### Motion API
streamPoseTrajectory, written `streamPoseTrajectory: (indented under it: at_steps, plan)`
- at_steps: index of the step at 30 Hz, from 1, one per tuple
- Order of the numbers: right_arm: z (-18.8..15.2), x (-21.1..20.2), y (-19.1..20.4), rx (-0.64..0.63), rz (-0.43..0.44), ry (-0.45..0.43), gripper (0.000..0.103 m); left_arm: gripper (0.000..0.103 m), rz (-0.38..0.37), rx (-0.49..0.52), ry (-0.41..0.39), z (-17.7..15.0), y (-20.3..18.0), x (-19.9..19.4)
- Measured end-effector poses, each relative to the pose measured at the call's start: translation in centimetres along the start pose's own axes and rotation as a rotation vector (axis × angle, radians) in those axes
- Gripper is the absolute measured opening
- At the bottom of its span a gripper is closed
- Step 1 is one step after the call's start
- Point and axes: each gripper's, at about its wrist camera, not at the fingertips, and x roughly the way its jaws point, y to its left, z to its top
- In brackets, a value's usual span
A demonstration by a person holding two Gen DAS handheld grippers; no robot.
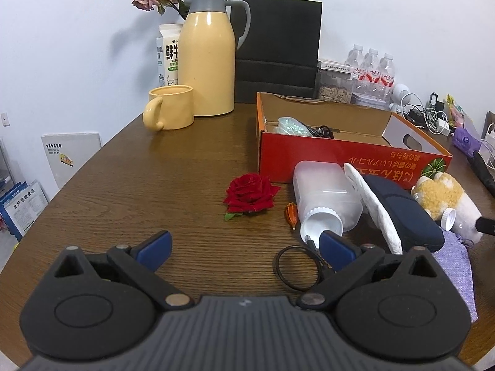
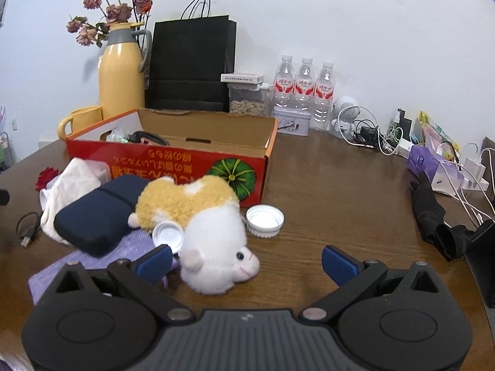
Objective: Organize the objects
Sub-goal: 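Grasp the white plush sheep toy with the right gripper, then grasp the small black cable with the left gripper while the right gripper holds the sheep toy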
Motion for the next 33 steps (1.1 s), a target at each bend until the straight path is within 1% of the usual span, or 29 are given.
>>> streamPoseTrajectory:
  at_steps: [5, 6, 7, 8, 11, 13, 14, 23, 26, 30, 33]
  plan:
    - [0.6, 1.4, 0.1, -0.012, 0.013, 0.006, 0.089, 0.103, -0.004, -0.002, 0.004, -0.1, 0.1, 0.1]
    - [0.7, 1.7, 0.1, -0.007, 0.02, 0.012, 0.084, 0.103, -0.004, -0.003, 0.004, -0.1, 0.1, 0.1]
    - [0.7, 2.1, 0.0, -0.001, 0.036, 0.019, 0.08, 0.103, -0.005, -0.004, 0.005, -0.1, 0.1, 0.1]
    - [0.8, 2.4, -0.1, 0.006, 0.049, 0.027, 0.079, 0.103, -0.003, -0.002, 0.004, -0.1, 0.1, 0.1]
    - [0.8, 3.4, -0.1, 0.017, 0.078, 0.044, 0.071, 0.103, -0.002, -0.005, 0.0, -0.1, 0.2, 0.1]
    - [0.9, 4.0, -0.1, 0.024, 0.097, 0.055, 0.059, 0.103, -0.003, -0.005, -0.003, -0.1, 0.2, 0.0]
    - [0.9, 4.4, -0.1, 0.027, 0.106, 0.061, 0.056, 0.103, -0.003, -0.005, -0.003, -0.1, 0.2, 0.0]
    - [0.6, 5.6, -0.1, 0.035, 0.107, 0.086, 0.056, 0.103, -0.01, -0.008, 0.002, -0.1, 0.2, 0.1]
    - [0.4, 5.7, -0.5, 0.05, 0.113, 0.086, 0.055, 0.103, -0.01, -0.009, 0.004, -0.1, 0.1, 0.1]
    - [0.1, 5.0, -0.4, 0.046, 0.113, 0.048, 0.05, 0.103, -0.01, -0.01, 0.005, -0.2, 0.1, 0.2]
    - [0.1, 3.9, 0.0, 0.018, 0.093, -0.012, 0.049, 0.103, -0.01, -0.012, 0.01, -0.2, 0.2, 0.2]
